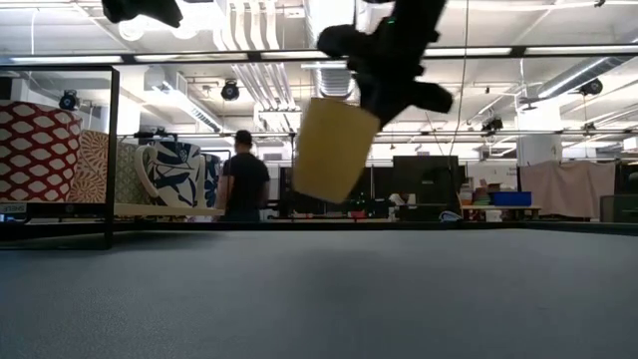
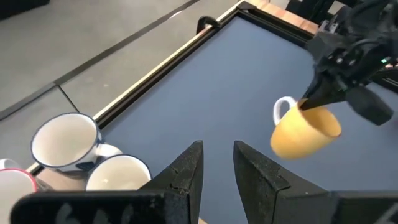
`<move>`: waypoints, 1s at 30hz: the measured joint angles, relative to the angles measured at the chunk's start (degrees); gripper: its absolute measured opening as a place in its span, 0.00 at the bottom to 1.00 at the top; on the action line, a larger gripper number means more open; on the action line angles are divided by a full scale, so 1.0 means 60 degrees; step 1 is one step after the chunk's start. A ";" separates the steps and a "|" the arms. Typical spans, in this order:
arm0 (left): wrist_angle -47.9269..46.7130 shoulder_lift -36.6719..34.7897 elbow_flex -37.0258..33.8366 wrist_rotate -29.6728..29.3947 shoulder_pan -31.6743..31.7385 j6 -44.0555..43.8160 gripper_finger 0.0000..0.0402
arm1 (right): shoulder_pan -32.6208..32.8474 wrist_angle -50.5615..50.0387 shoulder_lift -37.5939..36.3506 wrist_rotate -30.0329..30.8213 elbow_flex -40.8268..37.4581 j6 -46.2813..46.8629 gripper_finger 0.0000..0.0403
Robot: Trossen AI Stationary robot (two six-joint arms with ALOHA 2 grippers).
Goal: Place coffee mugs
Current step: Move the yellow mug from the middle right to the top center of the table
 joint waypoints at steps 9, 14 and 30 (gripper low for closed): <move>-0.0013 -0.0140 0.0000 0.0000 0.0000 0.0315 0.18 | -0.0452 0.0321 0.1284 -0.0076 0.1306 -0.0305 0.03; -0.0009 -0.0109 0.0000 0.0000 0.0000 0.0534 0.18 | -0.0656 0.0348 0.2124 -0.0225 0.1990 -0.0317 0.03; -0.0129 -0.0145 0.0000 -0.0004 0.0000 0.0611 0.18 | -0.1629 -0.0035 0.3329 -0.0540 0.3150 -0.0841 0.03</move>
